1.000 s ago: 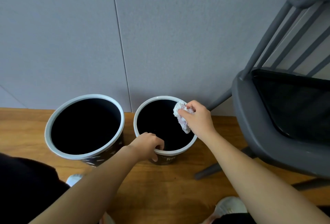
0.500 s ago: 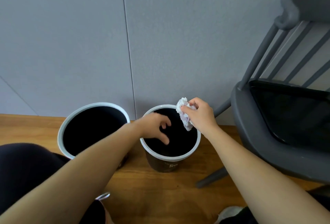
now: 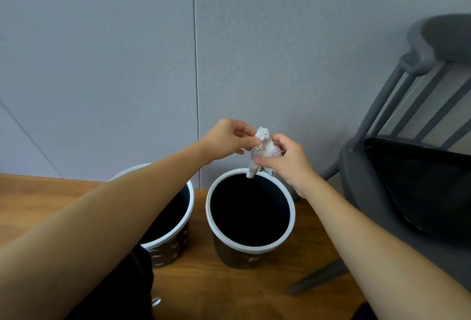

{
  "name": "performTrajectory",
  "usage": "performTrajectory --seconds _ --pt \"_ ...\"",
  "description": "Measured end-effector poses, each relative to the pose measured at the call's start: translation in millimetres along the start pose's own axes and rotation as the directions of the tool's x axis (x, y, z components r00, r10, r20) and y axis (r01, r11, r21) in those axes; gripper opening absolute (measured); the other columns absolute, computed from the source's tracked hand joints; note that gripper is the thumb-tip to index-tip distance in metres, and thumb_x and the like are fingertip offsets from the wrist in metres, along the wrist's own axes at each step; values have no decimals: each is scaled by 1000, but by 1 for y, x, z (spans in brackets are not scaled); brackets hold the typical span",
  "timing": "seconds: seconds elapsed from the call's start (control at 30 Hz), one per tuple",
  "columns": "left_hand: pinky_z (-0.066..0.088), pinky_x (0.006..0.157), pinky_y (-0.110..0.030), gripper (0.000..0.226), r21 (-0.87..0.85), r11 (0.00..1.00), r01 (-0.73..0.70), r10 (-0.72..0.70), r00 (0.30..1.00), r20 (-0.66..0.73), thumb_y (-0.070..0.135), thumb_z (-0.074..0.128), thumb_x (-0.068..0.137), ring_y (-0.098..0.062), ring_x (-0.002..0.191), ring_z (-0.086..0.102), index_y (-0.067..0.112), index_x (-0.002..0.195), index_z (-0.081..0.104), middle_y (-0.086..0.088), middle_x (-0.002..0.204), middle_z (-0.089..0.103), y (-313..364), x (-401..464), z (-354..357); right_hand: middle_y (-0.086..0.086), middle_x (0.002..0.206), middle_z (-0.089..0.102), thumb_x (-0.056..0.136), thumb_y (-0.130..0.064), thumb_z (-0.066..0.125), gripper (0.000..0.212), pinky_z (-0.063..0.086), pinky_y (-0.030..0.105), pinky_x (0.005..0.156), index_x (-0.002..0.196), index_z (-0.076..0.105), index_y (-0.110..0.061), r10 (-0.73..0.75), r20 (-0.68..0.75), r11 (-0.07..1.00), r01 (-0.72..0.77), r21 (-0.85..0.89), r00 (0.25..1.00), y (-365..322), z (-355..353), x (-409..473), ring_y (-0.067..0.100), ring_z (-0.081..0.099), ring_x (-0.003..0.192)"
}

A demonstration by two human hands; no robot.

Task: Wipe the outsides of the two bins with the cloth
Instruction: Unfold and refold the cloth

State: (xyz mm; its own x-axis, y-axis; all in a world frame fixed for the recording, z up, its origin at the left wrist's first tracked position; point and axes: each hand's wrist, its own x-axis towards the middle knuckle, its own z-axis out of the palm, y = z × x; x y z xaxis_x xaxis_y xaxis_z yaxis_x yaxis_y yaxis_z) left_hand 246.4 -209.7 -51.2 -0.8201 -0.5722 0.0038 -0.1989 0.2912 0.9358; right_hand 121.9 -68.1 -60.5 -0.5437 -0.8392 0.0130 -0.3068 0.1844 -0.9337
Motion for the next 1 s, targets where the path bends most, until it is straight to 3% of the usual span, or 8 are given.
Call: performTrajectory --seconds 0.17,0.33,0.4,0.5,0.67,0.8,0.9,1.0 --pt "56 78 -34 41 -34 999 -14 16 999 39 12 87 65 -16 79 67 9 100 67 -12 91 73 0 6 -5 2 86 71 67 -18 86 29 53 26 62 91 71 -25 -65 -10 998 65 9 998 -2 -3 8 9 64 71" --pt "58 72 -29 26 -49 998 -47 44 998 -45 3 80 71 -10 71 66 12 93 69 -3 79 71 2 12 -11 3 86 72 80 -16 75 14 55 43 80 91 72 -22 -98 -39 992 94 -83 994 -7 -5 18 27 67 87" --pt "59 75 -30 24 -76 996 -41 38 998 -41 4 77 74 -13 77 69 13 94 69 -3 84 73 3 12 -16 4 83 72 86 -18 69 3 55 42 74 88 72 -19 -94 -82 993 88 -73 992 -7 -9 22 24 67 82" --pt "59 76 -34 22 -185 983 -7 6 1000 -7 7 71 80 -20 88 71 12 101 67 -5 92 73 5 11 -20 -3 71 68 90 -23 65 16 50 28 60 75 67 -18 -54 -147 997 60 41 988 -10 -8 24 10 64 66" --pt "56 64 -28 25 -235 972 -29 17 998 -54 6 76 78 -19 79 70 10 99 64 -6 88 70 13 10 -15 6 78 69 93 -26 60 19 52 30 63 81 67 -13 -4 -134 992 21 121 991 -14 -7 24 18 65 70" --pt "56 63 -28 23 -178 984 -31 11 994 -113 -8 60 82 -21 71 66 10 95 62 -10 82 71 14 10 -22 5 84 70 96 -22 56 20 51 32 71 89 67 -6 49 -125 988 -31 148 991 -14 -10 24 20 66 76" --pt "53 60 -29 26 -168 985 -43 24 993 -114 -9 49 85 -24 69 63 13 95 58 -18 88 70 18 9 -26 6 91 75 97 -20 53 19 58 36 75 95 70 -12 95 -118 977 -70 201 988 -16 -10 22 22 72 86" --pt "49 53 -23 25 -155 984 -86 73 993 -88 -7 47 88 -19 65 62 16 93 54 -9 86 69 22 6 -24 5 93 75 96 -22 54 17 59 38 78 94 70 -17 92 -98 970 -67 234 991 -20 -7 21 22 72 89"
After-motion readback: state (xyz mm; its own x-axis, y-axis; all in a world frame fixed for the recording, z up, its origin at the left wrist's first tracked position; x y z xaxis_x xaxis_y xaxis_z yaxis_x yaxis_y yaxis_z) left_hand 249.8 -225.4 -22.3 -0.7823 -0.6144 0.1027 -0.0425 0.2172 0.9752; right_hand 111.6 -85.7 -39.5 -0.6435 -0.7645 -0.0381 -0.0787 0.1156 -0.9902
